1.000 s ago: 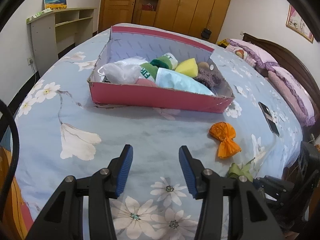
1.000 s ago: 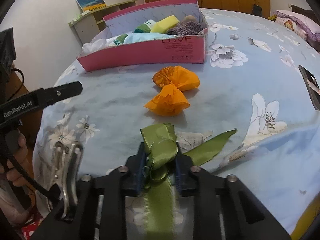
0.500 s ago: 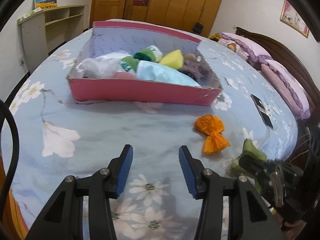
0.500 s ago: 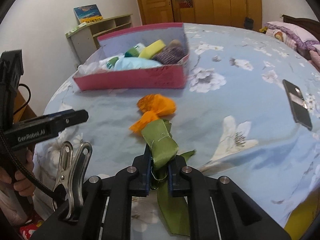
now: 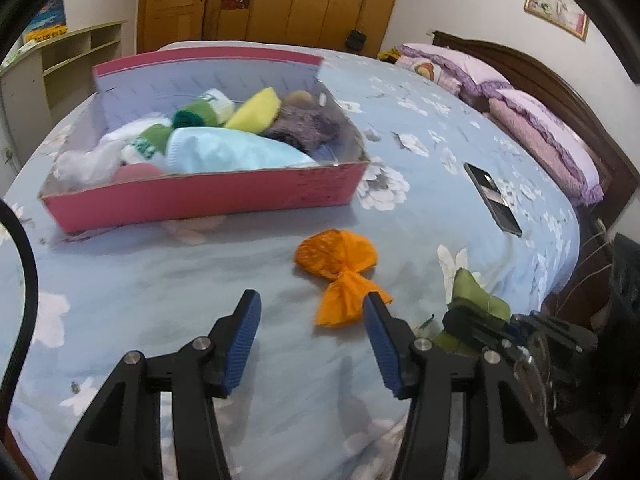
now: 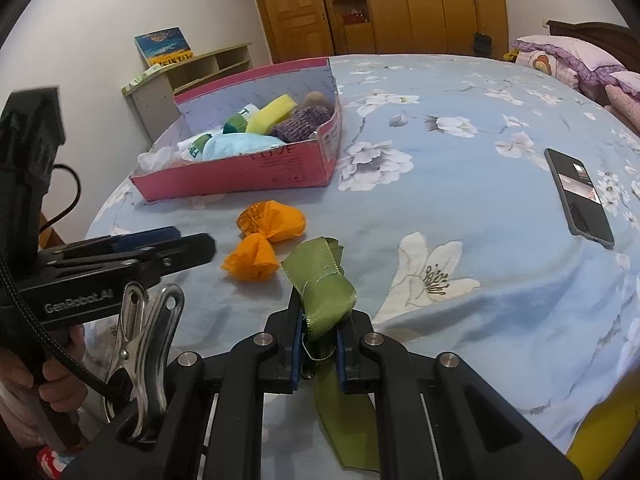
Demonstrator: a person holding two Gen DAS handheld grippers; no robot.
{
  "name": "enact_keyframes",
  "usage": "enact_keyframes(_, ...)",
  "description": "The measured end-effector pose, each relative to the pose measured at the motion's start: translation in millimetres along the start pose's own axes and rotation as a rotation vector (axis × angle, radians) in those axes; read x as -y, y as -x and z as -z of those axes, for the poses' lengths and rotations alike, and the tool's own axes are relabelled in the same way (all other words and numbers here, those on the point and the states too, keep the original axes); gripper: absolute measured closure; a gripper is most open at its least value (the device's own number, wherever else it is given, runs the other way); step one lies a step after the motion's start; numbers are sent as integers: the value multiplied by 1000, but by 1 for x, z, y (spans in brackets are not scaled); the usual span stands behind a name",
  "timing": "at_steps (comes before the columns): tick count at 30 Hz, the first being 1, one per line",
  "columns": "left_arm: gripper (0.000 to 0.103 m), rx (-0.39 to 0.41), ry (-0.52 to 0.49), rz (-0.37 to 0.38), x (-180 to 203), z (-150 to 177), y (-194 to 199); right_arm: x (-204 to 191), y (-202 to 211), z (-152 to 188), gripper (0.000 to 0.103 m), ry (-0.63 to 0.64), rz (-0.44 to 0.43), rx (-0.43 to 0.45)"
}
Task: Organize soft objects
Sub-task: 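Grasp the orange cloth bow with the left gripper while the right holds the green ribbon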
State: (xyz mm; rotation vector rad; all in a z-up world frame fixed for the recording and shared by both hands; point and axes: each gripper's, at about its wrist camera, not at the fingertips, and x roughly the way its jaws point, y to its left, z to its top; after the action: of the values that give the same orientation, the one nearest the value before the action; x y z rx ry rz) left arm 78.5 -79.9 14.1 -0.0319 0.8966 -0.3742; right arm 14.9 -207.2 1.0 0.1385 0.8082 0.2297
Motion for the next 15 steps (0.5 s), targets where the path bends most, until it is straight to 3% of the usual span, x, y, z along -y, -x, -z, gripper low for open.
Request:
enact_keyframes(6, 44, -5, -87, -47, 23, -13, -23, 6, -4, 5, 90, -5, -12, -2)
enact_keyframes(15, 44, -43, -86, -86, 31, -16, -55, 21, -10, 8, 90, -53, -31, -6)
